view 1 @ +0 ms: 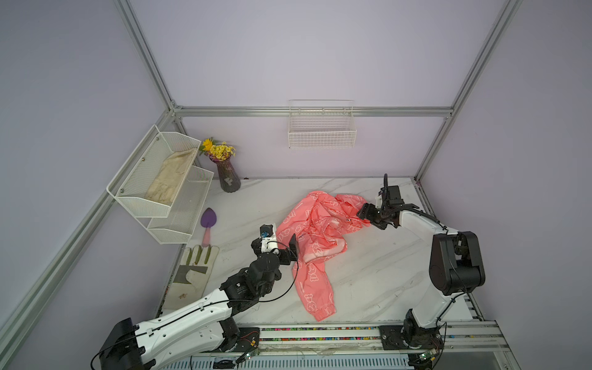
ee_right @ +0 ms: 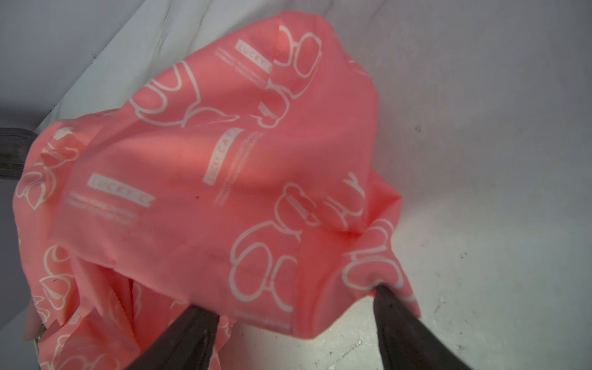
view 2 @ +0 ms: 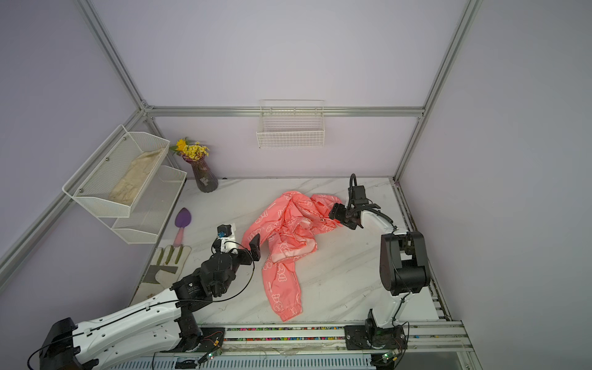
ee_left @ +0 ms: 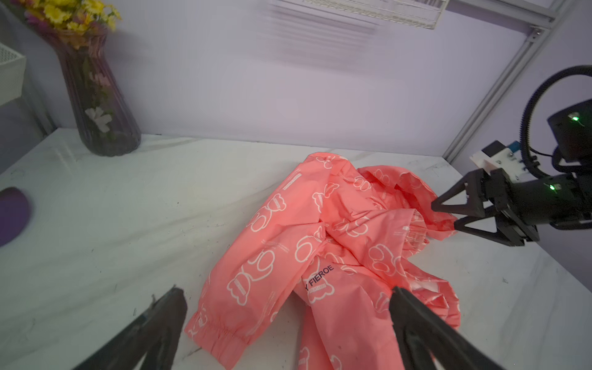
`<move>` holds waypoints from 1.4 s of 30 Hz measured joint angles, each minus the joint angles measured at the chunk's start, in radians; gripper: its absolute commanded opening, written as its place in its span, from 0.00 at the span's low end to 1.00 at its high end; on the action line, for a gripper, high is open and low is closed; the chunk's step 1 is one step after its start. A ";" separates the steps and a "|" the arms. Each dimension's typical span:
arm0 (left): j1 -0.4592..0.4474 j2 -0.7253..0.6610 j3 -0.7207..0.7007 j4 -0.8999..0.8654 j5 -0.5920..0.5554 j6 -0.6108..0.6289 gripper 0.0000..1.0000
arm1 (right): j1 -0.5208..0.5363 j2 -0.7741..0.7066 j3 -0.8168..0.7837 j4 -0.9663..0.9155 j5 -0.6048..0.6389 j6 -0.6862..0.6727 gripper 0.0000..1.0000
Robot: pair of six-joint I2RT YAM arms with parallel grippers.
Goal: Unzip the jacket
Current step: Flatten out the jacket at the center of the board.
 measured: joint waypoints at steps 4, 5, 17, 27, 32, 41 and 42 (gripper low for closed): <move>0.058 0.127 0.127 -0.062 0.127 0.101 1.00 | 0.001 0.098 0.070 -0.002 0.005 -0.027 0.78; 0.086 0.175 0.170 -0.088 0.166 0.113 1.00 | 0.002 0.111 0.078 -0.004 0.011 -0.034 0.80; 0.378 0.824 0.814 -0.453 0.552 0.183 1.00 | 0.009 0.166 0.167 -0.065 0.140 -0.080 0.87; 0.523 1.040 0.968 -0.603 0.757 0.340 1.00 | 0.009 0.205 0.179 -0.121 0.220 -0.106 0.91; 0.536 1.083 1.010 -0.611 0.827 0.417 0.98 | 0.009 0.204 0.220 -0.149 0.248 -0.123 0.92; 0.536 1.188 1.078 -0.614 0.943 0.513 0.75 | 0.005 0.263 0.282 -0.113 0.211 -0.148 0.56; 0.536 1.199 1.081 -0.613 0.951 0.521 0.71 | 0.005 0.280 0.282 -0.106 0.204 -0.149 0.46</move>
